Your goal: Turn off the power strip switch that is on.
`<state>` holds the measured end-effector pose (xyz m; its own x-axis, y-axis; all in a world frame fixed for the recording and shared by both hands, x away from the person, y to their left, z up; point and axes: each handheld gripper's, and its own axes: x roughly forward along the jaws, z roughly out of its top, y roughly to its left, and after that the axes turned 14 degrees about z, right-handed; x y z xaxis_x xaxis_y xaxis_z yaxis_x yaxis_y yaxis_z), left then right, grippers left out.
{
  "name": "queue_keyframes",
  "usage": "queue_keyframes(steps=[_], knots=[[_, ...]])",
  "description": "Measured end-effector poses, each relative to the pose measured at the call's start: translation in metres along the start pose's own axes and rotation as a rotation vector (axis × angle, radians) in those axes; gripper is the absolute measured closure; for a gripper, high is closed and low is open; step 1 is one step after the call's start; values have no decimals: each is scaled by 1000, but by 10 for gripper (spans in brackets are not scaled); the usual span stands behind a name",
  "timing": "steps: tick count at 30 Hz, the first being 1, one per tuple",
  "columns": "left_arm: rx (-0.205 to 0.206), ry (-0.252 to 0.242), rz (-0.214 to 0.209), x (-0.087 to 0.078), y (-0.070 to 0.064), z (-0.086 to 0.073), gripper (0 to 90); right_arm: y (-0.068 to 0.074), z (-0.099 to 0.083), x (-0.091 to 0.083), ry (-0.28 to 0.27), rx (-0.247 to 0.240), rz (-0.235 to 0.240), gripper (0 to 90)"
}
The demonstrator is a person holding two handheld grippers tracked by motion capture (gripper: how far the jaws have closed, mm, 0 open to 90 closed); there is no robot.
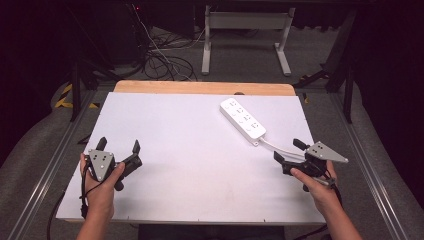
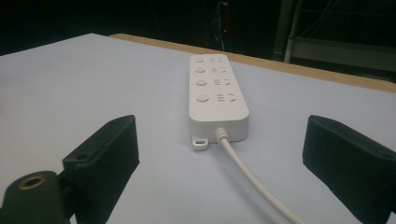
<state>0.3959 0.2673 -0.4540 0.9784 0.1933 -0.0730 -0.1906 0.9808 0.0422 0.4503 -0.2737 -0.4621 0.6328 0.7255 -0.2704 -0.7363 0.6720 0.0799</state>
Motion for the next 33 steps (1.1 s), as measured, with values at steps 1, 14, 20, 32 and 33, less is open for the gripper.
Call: queue_keyframes(steps=[1,14,20,32,33], knots=[[1,0,0,0,0,0,33,0,0,0,-1,0,0,109],[2,0,-3,1,-1,0,34,-2,-1,-2,-10,18,-8,152],[-3,1,-7,2,-1,1,35,-1,-1,-3,-10,17,-14,166],[-1,2,-22,5,-5,1,35,-3,3,-16,-41,91,10,705],[-1,2,-22,5,-5,1,35,-3,4,-18,-47,93,13,759]])
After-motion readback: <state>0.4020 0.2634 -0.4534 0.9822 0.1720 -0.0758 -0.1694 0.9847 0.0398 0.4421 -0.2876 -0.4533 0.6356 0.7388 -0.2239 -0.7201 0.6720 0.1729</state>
